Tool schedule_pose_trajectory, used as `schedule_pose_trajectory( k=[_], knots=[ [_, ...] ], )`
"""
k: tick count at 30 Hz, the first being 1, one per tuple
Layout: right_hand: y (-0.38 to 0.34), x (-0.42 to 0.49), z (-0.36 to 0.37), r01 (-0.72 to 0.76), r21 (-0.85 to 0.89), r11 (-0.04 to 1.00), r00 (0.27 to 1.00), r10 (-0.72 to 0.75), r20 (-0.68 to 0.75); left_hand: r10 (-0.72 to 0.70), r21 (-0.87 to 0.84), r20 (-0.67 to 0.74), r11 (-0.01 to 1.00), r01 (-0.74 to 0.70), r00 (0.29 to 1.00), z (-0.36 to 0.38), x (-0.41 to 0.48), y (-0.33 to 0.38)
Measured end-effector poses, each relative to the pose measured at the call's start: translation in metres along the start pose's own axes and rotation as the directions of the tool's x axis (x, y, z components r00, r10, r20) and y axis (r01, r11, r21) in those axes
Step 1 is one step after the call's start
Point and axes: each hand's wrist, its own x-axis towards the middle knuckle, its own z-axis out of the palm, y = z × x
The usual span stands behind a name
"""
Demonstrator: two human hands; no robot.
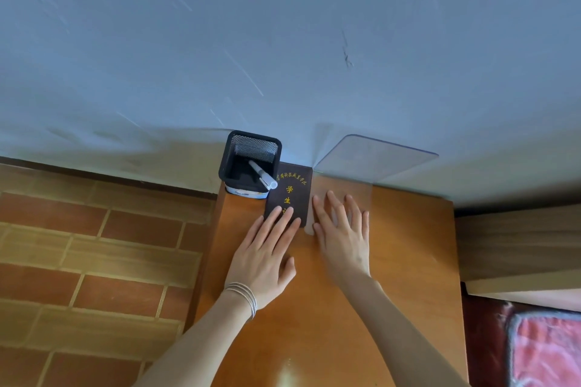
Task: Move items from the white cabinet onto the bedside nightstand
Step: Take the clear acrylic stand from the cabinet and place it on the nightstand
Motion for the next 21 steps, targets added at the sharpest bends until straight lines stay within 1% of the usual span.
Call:
schedule_pose_trajectory(
  k=[9,13,16,18,21],
  knots=[
    [0.001,0.001,0.003,0.012,-0.014,1.000,1.000,-0.012,0.000,-0.008,-0.009,0.013,1.000,0.008,1.000,-0.001,0.000,0.000],
    [0.000,-0.001,0.001,0.006,-0.027,1.000,0.999,-0.005,0.034,-0.020,-0.014,0.035,1.000,0.020,0.999,-0.004,0.001,0.000],
    [-0.002,0.002,-0.008,0.005,-0.016,1.000,0.997,-0.004,0.078,-0.025,-0.051,0.038,0.998,0.027,0.999,-0.007,0.003,0.000],
    [-0.002,0.006,-0.018,0.000,-0.001,1.000,0.991,0.000,0.132,-0.029,-0.043,0.066,0.999,0.031,0.997,-0.016,0.005,0.004],
    [-0.001,0.009,-0.041,0.014,0.087,0.996,0.985,-0.028,0.171,-0.043,0.063,0.206,0.998,0.031,0.978,-0.044,0.008,0.014]
  ],
)
